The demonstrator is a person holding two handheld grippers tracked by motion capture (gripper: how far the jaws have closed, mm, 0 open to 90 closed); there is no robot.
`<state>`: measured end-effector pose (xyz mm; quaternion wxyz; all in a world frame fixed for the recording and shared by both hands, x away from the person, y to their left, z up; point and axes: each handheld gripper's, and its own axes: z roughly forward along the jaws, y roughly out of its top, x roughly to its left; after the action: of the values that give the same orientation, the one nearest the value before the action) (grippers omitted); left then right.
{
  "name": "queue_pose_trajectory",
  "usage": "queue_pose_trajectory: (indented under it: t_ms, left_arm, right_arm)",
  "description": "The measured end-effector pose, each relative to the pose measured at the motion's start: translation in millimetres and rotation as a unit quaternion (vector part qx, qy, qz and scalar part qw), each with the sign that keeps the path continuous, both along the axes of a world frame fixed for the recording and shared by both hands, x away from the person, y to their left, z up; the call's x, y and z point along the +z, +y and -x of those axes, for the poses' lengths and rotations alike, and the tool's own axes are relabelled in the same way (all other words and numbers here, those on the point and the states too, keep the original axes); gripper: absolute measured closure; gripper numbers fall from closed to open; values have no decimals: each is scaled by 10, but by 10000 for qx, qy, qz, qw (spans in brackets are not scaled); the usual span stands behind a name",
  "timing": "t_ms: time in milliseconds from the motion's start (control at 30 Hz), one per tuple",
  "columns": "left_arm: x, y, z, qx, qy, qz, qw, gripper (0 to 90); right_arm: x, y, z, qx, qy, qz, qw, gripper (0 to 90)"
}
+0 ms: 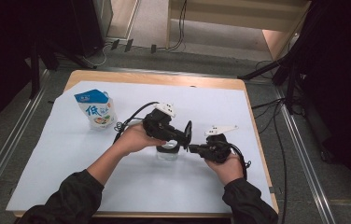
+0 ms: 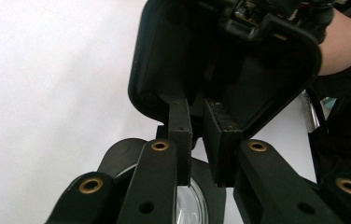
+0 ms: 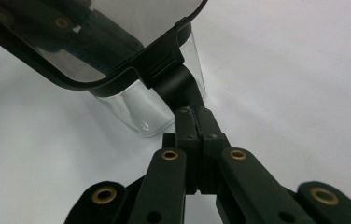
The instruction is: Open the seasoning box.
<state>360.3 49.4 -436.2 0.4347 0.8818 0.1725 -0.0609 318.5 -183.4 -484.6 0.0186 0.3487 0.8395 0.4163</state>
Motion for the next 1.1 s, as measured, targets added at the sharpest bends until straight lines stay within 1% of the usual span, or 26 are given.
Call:
queue_pose_trajectory:
  t_ms: [67,300,467,500,533,667,733,800,867,900,967,1000,1033,1100]
  left_arm:
    - [-12,-9,-12,-15,14,-33,10000,828]
    - [-22,-22,-17,-27,10,-27,10000,828]
    - [-45,-11,-1,0,25,-142,9999,825]
    - [-45,-1,5,-3,56,-126,9999,825]
    - [-44,16,7,-2,47,-118,9999,825]
    - [-25,112,9,111,88,-107,9998,818]
    - [-5,176,11,174,74,-104,9998,809]
    - [9,247,19,232,104,-48,9997,791]
    - [20,324,30,279,94,-17,9996,775]
    - [26,374,41,346,59,-4,9994,766]
    - [29,449,56,438,49,27,9990,752]
    - [26,505,68,496,14,46,9988,747]
    - [23,537,75,528,6,49,9986,740]
    - [3,621,88,610,10,104,9981,731]
  right_arm:
    - [3,4,5,4,-19,25,10000,900]
    - [4,8,9,-5,-51,54,10000,900]
    - [4,5,8,18,-3,9,10000,900]
    - [7,2,12,30,19,-2,10000,900]
    - [11,-2,18,61,23,-4,10000,900]
    - [24,-3,61,159,43,-22,9999,900]
    - [26,-1,80,199,50,-37,9998,900]
    - [22,-1,89,235,69,-67,9997,900]
    - [16,1,82,248,98,-109,9996,900]
    - [11,4,75,258,113,-129,9995,900]
    - [-1,16,64,255,123,-105,9995,900]
    - [-7,20,58,247,110,-72,9996,900]
    - [-11,23,55,239,144,-58,9996,900]
    - [-15,23,48,249,118,-34,9996,900]
